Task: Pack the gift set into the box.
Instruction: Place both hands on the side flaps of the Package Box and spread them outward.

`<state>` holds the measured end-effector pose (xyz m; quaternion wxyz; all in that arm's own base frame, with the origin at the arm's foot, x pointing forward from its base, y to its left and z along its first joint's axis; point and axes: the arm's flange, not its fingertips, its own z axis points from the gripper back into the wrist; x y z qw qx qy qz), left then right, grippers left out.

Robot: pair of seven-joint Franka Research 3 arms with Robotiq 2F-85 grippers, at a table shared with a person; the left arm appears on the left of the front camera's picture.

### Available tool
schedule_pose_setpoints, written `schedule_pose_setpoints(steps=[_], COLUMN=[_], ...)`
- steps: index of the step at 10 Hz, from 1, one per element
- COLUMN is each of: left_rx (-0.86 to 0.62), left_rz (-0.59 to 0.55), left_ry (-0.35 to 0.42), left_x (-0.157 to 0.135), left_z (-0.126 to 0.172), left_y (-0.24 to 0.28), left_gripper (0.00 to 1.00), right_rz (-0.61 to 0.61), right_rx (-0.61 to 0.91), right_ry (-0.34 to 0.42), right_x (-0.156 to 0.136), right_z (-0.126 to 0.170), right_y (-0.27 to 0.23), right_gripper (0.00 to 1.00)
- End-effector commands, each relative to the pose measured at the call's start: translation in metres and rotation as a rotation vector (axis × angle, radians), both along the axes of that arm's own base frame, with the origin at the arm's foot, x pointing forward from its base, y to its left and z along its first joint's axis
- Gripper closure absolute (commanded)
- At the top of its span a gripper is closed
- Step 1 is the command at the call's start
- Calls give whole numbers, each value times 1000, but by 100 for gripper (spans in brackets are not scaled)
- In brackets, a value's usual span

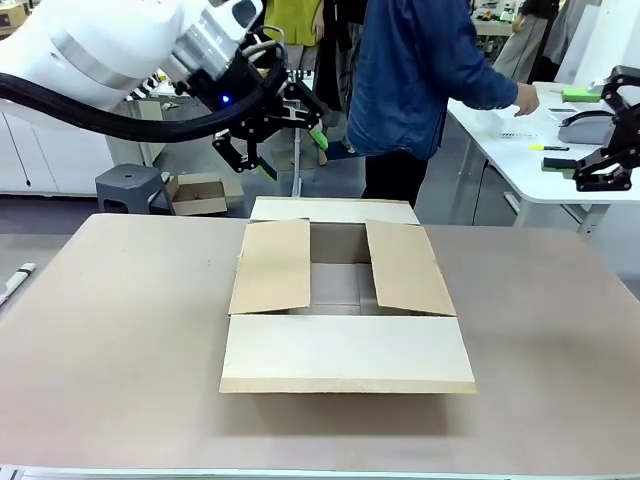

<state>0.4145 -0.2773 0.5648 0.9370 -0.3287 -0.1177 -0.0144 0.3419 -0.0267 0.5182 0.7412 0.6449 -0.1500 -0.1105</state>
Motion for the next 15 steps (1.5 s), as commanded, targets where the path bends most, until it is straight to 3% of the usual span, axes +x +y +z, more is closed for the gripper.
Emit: schedule_pose_setpoints(steps=[1,2,3,4,7,9,11,15], left_rx=[-22,0,52,133,450,632,753,832], left_rz=[-22,0,45,36,153,216,325,247], left_ry=[-4,0,76,102,13,-29,-202,-149], left_x=[-7,0,-9,-22,-51,-52,-43,-26], left_z=[-6,0,-14,-28,-80,-111,-128,-148], left_y=[9,0,-17,-32,-81,-108,-136,-156], left_gripper=[0,0,0,0,0,0,0,0], right_rz=[-9,-9,-9,-9,-9,-9,-9,-9], right_rx=[33,33,33,33,33,33,33,33], right_ry=[7,7,7,7,7,7,7,7], right_x=[1,1,1,1,1,1,1,1], right_z=[4,4,4,4,4,4,4,4], right_y=[3,3,3,3,3,3,3,3], right_gripper=[0,0,0,0,0,0,0,0])
